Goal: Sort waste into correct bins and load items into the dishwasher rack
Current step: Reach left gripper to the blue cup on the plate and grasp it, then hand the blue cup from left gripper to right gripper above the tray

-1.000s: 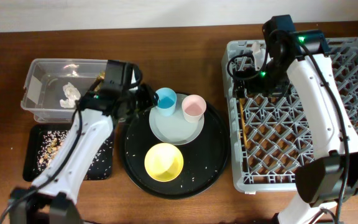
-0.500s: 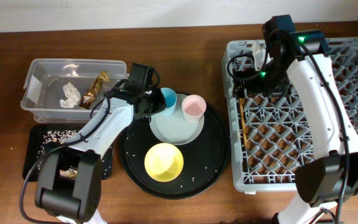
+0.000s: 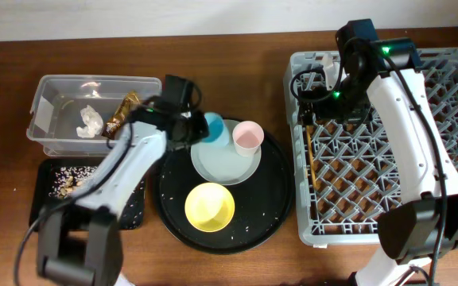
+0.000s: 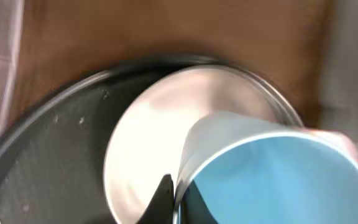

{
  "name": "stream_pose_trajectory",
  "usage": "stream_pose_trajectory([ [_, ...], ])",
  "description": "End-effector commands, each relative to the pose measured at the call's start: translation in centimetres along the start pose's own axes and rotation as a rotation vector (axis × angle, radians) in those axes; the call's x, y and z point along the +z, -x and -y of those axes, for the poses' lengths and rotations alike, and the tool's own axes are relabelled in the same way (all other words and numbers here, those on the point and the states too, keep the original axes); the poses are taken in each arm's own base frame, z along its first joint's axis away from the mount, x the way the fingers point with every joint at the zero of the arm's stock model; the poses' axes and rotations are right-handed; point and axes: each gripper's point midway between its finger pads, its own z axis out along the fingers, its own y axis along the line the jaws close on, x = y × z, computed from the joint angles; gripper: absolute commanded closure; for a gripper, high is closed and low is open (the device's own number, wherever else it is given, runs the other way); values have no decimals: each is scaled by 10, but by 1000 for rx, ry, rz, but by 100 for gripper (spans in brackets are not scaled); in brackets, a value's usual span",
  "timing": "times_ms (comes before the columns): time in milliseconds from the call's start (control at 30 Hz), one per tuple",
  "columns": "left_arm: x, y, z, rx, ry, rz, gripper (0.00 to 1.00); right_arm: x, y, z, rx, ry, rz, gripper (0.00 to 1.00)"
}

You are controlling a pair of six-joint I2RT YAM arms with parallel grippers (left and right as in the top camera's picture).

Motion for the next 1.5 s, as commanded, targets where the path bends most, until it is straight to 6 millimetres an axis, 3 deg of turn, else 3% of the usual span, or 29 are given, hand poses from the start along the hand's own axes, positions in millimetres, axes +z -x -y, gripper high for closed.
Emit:
stream_pose_trajectory([
  [0,-100,7,56,183,-375,6,100,-5,2,-2,5,9,16,2],
  [100,-155,-4,76,266,-734,-50,100,-5,2,-2,4,9,16,2],
  [167,-174,-2,76,267,-862,-58,100,-6,8,-2,0,11,42,2],
  [300,-178,5,66,253,-870,-36,100,-7,28,-5,-15,26,120,2],
  [367,-181,3,69,272,-895,-38,99,-11,17,-33,-24,191,80,2],
  [433,-181,4,68,277,-895,-34,100,-26,8,-78,-222,464,89,1],
  [500,-182,4,67,270,-898,-34,99,-75,-12,-118,-442,878,182,2],
  [567,-187,2,69,271,-933,-43,100,-104,-20,-115,-491,1040,284,1],
  [633,-192,1,73,280,-970,-48,100,-106,-17,-106,-478,1029,307,1],
  [700,-200,0,81,317,-1027,-40,99,-107,-19,-112,-493,1038,302,1],
  [833,-207,-11,107,424,-1100,-42,100,-110,-36,-155,-638,1124,293,1],
  [933,-211,-19,117,465,-1143,-56,99,-108,-47,-173,-724,1143,285,1],
  [1000,-212,-21,122,485,-1150,-53,100,-108,-51,-180,-750,1155,282,0],
  [1167,-211,-16,123,516,-1141,-15,100,-122,-49,-187,-729,1237,320,17],
  [1467,-211,-2,127,578,-1118,79,99,-129,-55,-199,-729,1295,311,22],
])
